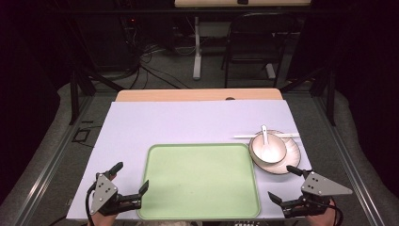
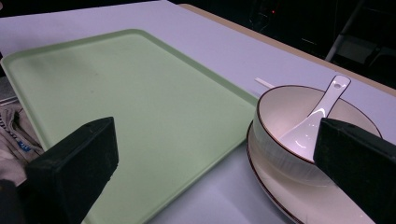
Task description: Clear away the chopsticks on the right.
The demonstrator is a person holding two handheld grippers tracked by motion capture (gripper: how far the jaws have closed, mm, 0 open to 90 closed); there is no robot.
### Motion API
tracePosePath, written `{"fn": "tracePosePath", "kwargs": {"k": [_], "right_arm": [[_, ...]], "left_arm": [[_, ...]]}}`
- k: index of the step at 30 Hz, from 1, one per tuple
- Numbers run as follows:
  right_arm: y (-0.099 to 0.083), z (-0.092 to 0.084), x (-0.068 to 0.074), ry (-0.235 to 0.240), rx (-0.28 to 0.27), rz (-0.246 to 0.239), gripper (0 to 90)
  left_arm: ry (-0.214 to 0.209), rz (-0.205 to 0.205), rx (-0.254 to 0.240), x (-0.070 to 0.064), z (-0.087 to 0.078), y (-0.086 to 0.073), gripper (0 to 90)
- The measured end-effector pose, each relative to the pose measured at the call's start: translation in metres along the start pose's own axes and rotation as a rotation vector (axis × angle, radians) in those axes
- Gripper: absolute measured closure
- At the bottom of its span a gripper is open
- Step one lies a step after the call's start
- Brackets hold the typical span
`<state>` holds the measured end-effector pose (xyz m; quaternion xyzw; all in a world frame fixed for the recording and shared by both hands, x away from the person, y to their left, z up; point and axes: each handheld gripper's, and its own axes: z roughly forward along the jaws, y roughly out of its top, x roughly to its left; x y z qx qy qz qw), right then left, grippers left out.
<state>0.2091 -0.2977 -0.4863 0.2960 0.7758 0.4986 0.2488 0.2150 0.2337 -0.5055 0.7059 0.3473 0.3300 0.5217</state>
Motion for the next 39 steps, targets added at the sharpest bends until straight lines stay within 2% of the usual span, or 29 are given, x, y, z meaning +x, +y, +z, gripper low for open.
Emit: {"fn": "tracePosePath", "kwargs": {"k": [8,9,16,22,23,24,27,28,31,32,35,38,39], "right_arm": [[0.001,-0.001,-0.001,0.004,0.022,-0.003,0.0],[0.001,0.000,-0.001,0.005,0.021,-0.004,0.0],[0.003,0.000,-0.004,0.009,0.011,0.001,0.0],[0.010,-0.005,-0.011,-0.032,0.020,0.017,0.0],[0.011,-0.005,-0.013,-0.027,0.015,0.025,0.0],[0.012,-0.006,-0.016,-0.012,0.025,0.036,0.0],[0.013,-0.007,-0.022,-0.004,0.043,0.043,0.0],[0.016,-0.007,-0.029,-0.007,0.070,0.042,0.0],[0.019,-0.007,-0.035,0.006,0.079,0.045,0.0],[0.023,-0.007,-0.040,0.023,0.116,0.047,0.0],[0.028,-0.006,-0.045,0.016,0.143,0.028,0.0],[0.041,-0.005,-0.058,0.036,0.188,0.016,0.0],[0.041,-0.005,-0.058,0.036,0.188,0.016,0.0]], "left_arm": [[-0.007,-0.012,-0.001,0.001,0.000,0.000,0.6],[-0.004,-0.011,0.010,0.002,0.000,-0.001,0.6],[-0.004,-0.028,0.008,0.003,0.000,-0.001,0.7],[-0.007,-0.028,0.014,0.002,0.000,-0.001,0.6],[-0.006,-0.028,0.014,0.002,0.000,-0.002,0.6],[-0.005,-0.028,0.014,0.002,0.000,-0.002,0.6],[-0.005,-0.030,0.012,0.002,0.000,-0.002,0.6],[-0.005,-0.027,0.014,0.002,0.000,-0.001,0.6],[-0.007,-0.024,0.015,0.002,0.000,-0.002,0.6],[-0.007,-0.025,0.017,0.001,0.000,-0.002,0.6],[-0.009,-0.025,0.020,0.001,0.000,-0.002,0.6],[-0.007,-0.024,0.022,0.002,0.000,-0.002,0.6],[-0.008,-0.023,0.022,0.001,0.000,-0.002,0.6]]}}
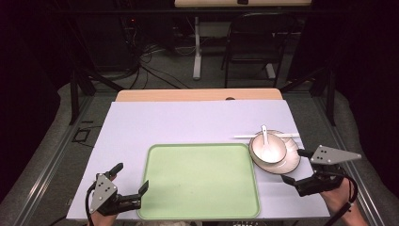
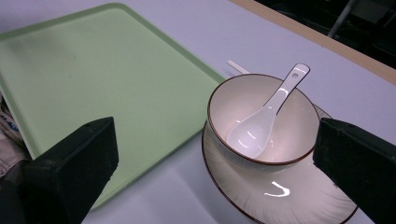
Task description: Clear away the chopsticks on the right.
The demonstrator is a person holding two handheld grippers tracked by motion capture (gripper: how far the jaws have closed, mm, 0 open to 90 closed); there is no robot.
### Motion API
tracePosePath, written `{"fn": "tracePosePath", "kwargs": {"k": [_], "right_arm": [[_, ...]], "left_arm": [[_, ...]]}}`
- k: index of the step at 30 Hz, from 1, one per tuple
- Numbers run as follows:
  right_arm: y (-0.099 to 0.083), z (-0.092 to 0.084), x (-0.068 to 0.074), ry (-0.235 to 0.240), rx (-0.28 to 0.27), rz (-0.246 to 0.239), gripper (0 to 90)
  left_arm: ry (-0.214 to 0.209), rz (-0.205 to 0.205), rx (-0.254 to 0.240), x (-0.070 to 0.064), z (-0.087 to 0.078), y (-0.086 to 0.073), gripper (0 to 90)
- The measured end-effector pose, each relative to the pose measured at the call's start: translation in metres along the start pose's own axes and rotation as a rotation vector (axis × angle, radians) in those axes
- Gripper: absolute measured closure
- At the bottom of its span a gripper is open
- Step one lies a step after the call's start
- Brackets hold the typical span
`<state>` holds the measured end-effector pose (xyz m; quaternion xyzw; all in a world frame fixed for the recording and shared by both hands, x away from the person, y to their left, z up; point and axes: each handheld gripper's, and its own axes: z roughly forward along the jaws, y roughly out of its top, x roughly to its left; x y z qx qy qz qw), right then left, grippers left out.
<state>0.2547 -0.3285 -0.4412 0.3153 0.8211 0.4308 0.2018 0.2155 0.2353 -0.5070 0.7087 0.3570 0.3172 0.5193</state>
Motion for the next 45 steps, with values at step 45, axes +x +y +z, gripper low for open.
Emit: {"fn": "tracePosePath", "kwargs": {"k": [45], "right_arm": [[0.100,0.059,-0.123,0.011,0.320,-0.048,0.0]], "left_arm": [[-0.016,0.011,0.011,0.000,0.002,-0.001,0.6]]}}
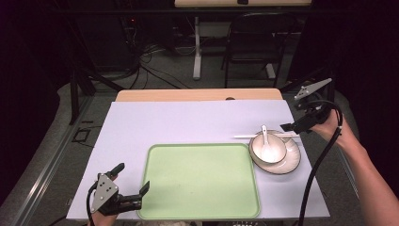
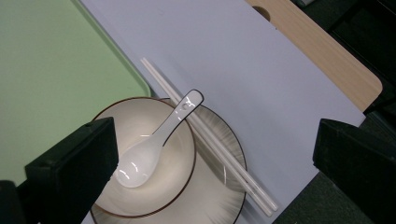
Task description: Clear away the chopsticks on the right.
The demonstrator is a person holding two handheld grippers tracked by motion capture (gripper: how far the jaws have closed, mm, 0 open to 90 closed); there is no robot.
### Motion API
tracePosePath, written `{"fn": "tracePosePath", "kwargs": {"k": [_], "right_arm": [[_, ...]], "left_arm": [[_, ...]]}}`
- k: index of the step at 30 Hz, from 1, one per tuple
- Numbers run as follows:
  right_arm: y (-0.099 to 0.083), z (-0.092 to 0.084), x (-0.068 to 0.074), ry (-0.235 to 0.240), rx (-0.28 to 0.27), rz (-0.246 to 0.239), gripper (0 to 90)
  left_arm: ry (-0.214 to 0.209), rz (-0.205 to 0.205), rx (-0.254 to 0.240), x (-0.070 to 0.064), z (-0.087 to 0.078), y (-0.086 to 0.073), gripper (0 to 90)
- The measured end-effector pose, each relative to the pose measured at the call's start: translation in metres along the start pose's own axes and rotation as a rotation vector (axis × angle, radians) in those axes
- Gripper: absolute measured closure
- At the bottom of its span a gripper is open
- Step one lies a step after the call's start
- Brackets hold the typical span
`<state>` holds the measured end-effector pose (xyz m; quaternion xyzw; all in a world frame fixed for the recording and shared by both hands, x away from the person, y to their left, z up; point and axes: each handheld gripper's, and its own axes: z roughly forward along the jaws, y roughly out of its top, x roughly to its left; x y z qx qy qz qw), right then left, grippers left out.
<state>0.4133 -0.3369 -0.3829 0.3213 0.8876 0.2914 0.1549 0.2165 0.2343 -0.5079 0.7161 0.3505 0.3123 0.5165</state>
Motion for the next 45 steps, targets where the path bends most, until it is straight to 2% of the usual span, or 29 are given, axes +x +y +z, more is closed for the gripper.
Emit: {"fn": "tracePosePath", "kwargs": {"k": [8,11,12,15,19,21,24,27,31,32,34,36,38,39,41,42,43,44,45], "right_arm": [[0.004,0.016,-0.013,-0.023,0.057,0.014,1.0],[0.005,0.020,-0.015,-0.029,0.069,0.008,5.8],[0.006,0.025,-0.017,-0.033,0.074,-0.004,13.8],[0.007,0.030,-0.020,-0.040,0.091,-0.005,15.2],[0.007,0.041,-0.025,-0.039,0.120,-0.009,21.4],[0.007,0.049,-0.026,-0.038,0.153,-0.016,27.0],[0.006,0.057,-0.026,-0.035,0.178,-0.030,30.0],[0.005,0.067,-0.027,-0.030,0.220,-0.058,39.6],[0.003,0.073,-0.028,-0.017,0.249,-0.058,45.1],[0.000,0.079,-0.030,-0.014,0.277,-0.076,49.0],[-0.001,0.080,-0.030,-0.016,0.285,-0.078,49.7],[-0.007,0.089,-0.030,-0.010,0.315,-0.072,55.3],[-0.008,0.092,-0.031,-0.015,0.308,-0.078,56.8],[-0.011,0.097,-0.032,-0.005,0.323,-0.082,59.4],[-0.012,0.097,-0.031,-0.014,0.343,-0.066,61.0],[-0.013,0.102,-0.034,-0.003,0.357,-0.086,63.1],[-0.012,0.101,-0.035,0.008,0.399,-0.090,63.4],[-0.015,0.105,-0.034,0.008,0.366,-0.080,64.2],[-0.015,0.105,-0.034,0.008,0.366,-0.080,64.2]], "left_arm": [[-0.001,-0.001,-0.002,0.000,0.000,0.000,0.6],[-0.001,0.001,0.003,0.000,0.000,0.000,0.6],[-0.003,0.001,0.004,0.000,0.001,0.000,0.6],[-0.004,0.002,0.005,0.000,0.001,0.000,0.6],[-0.004,0.001,0.001,0.000,0.000,0.000,0.6],[-0.006,0.001,0.001,0.000,0.000,0.000,0.7],[-0.007,0.001,0.001,0.000,0.000,0.000,0.6],[-0.006,0.000,0.001,0.000,0.000,0.000,0.6],[-0.007,-0.001,0.000,0.000,0.000,0.000,0.6],[-0.007,0.000,0.001,0.000,0.000,0.000,0.6],[-0.008,0.000,0.000,0.000,0.000,0.000,0.6],[-0.008,0.000,-0.001,0.000,0.000,0.000,0.6],[-0.008,0.000,0.000,0.000,0.000,0.000,0.6],[-0.007,0.000,-0.001,0.000,0.001,0.000,0.6],[-0.006,0.000,0.000,0.000,0.001,0.000,0.6],[-0.005,-0.002,0.000,0.000,0.001,0.000,0.6],[-0.005,-0.002,0.000,0.000,0.001,0.000,0.6],[-0.004,-0.002,0.000,0.000,0.001,0.000,0.6],[-0.004,-0.002,0.000,0.000,0.001,0.000,0.6]]}}
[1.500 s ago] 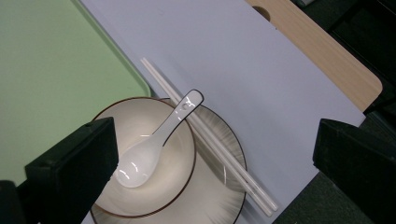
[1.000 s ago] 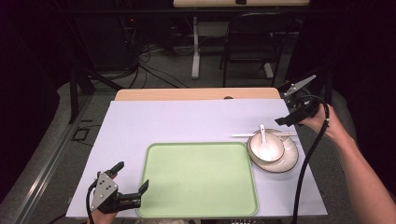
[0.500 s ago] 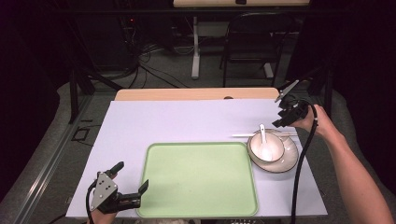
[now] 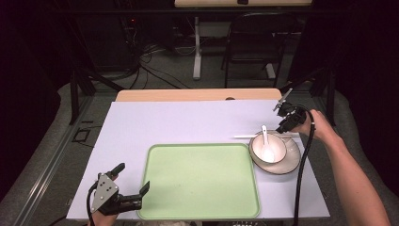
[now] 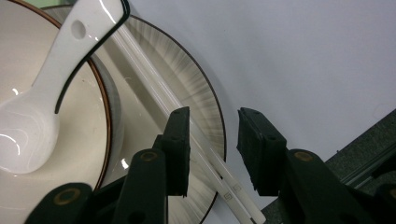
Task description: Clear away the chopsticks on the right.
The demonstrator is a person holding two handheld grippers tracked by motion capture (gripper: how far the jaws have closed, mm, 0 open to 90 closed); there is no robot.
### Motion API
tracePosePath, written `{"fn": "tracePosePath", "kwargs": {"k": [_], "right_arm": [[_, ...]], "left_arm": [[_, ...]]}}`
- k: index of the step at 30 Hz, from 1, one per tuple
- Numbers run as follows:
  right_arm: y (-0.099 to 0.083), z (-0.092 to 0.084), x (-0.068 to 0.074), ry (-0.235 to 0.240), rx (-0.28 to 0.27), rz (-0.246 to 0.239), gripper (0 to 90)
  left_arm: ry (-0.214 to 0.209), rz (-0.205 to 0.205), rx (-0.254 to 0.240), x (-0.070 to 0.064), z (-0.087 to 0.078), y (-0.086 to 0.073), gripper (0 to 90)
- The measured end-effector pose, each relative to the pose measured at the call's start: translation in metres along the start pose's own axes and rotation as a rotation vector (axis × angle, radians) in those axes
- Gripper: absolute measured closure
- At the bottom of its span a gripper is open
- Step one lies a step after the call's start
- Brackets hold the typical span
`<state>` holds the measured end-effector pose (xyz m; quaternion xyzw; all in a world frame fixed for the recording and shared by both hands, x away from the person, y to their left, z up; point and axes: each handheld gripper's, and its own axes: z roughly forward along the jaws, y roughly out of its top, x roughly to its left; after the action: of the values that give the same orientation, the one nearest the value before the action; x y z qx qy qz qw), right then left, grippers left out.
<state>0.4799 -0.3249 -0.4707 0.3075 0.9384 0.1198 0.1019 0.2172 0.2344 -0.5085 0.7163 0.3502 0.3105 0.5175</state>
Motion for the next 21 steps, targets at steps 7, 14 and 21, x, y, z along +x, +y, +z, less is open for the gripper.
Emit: {"fn": "tracePosePath", "kwargs": {"k": [7,14,21], "right_arm": [[0.000,0.008,-0.001,0.025,0.052,-0.017,68.5],[-0.001,0.013,-0.003,0.029,0.070,-0.015,69.7],[-0.001,0.017,-0.003,0.029,0.059,-0.011,70.9]], "left_arm": [[-0.002,-0.001,-0.001,0.000,0.000,0.000,0.6],[0.003,-0.004,-0.002,0.000,0.000,0.000,0.6],[0.004,-0.003,-0.001,0.000,0.000,0.000,0.6]]}}
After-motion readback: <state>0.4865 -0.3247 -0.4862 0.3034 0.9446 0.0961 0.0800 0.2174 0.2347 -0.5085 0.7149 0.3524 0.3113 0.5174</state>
